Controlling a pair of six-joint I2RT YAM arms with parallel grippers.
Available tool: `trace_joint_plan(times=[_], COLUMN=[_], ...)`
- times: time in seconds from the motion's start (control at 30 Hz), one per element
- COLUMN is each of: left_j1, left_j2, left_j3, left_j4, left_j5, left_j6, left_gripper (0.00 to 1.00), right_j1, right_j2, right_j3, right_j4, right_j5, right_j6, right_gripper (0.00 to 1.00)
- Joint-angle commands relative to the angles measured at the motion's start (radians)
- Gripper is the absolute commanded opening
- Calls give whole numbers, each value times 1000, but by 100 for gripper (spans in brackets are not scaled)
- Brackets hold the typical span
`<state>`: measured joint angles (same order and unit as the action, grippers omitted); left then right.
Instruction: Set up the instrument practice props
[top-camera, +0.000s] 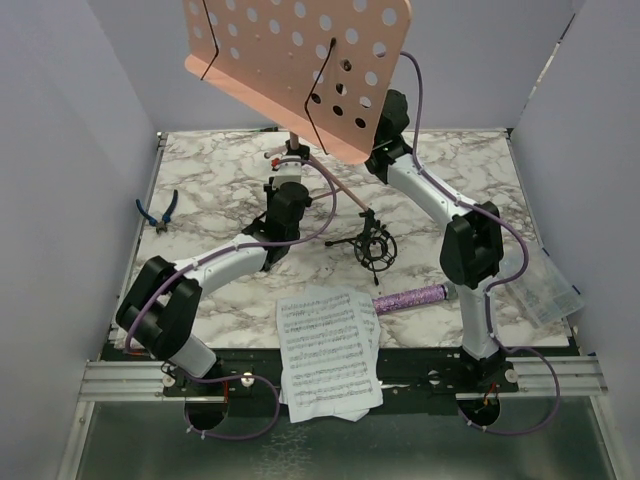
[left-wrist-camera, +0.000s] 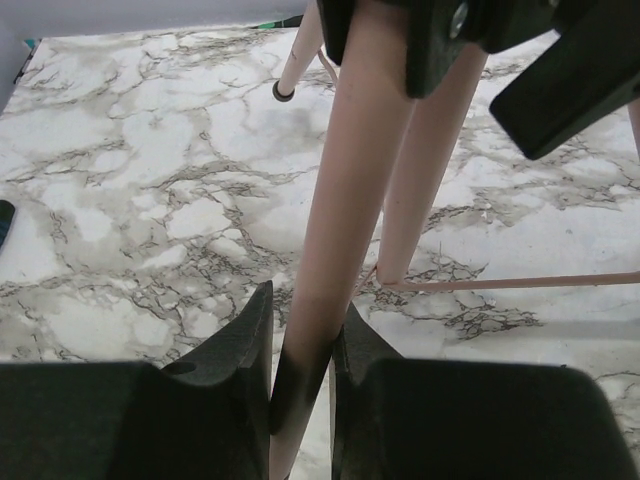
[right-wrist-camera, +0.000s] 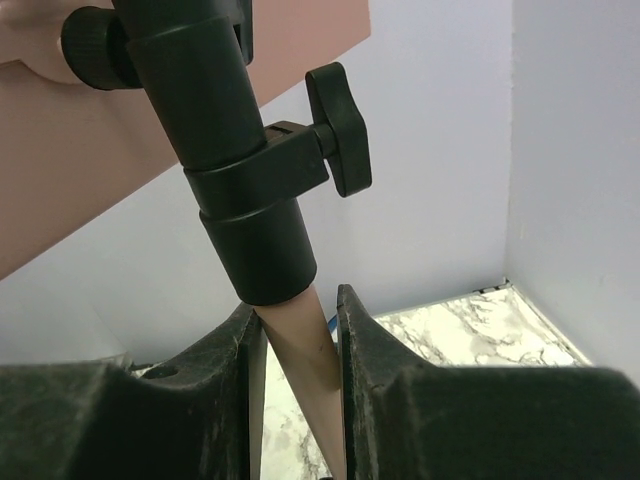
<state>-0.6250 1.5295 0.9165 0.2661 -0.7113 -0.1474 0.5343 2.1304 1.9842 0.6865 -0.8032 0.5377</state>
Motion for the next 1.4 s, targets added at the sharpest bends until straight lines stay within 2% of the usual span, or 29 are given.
trace_joint_plan(times=[0.0,0.33,0.53,0.8,0.83,1.1,1.23,1.37], left_j1=[67,65,64,65,65,69,71,73], left_j2=[89,154,144,138,141,164,163,153], left_j3=[2,28,13,0,1,16,25,22], left_j4=[-86,-99,-98,-102,-102,-109,-114,-111], left_j5=[-220,-119,-110,-100,-98,-67,-66,-55], left_j6=[-460,-592,-611,-609,-609,-606,-587,-570], left_gripper=[0,0,0,0,0,0,0,0], right_j1=[-35,-23,-22,-22,-22,-22,-22,-23], right_j2=[-93,-50,-59,-33,-32,-41,-72,-124], right_j3=[-6,-2,-80,-86,-90,-97,-163,-257], right_j4=[126,-58,-84,-177,-176,-249,-245,-233], right_j5=[32,0,14,40,41,57,80,114], right_j6=[220,178,166,142,140,62,37,2], right_gripper=[1,1,1,3,6,48,60,68])
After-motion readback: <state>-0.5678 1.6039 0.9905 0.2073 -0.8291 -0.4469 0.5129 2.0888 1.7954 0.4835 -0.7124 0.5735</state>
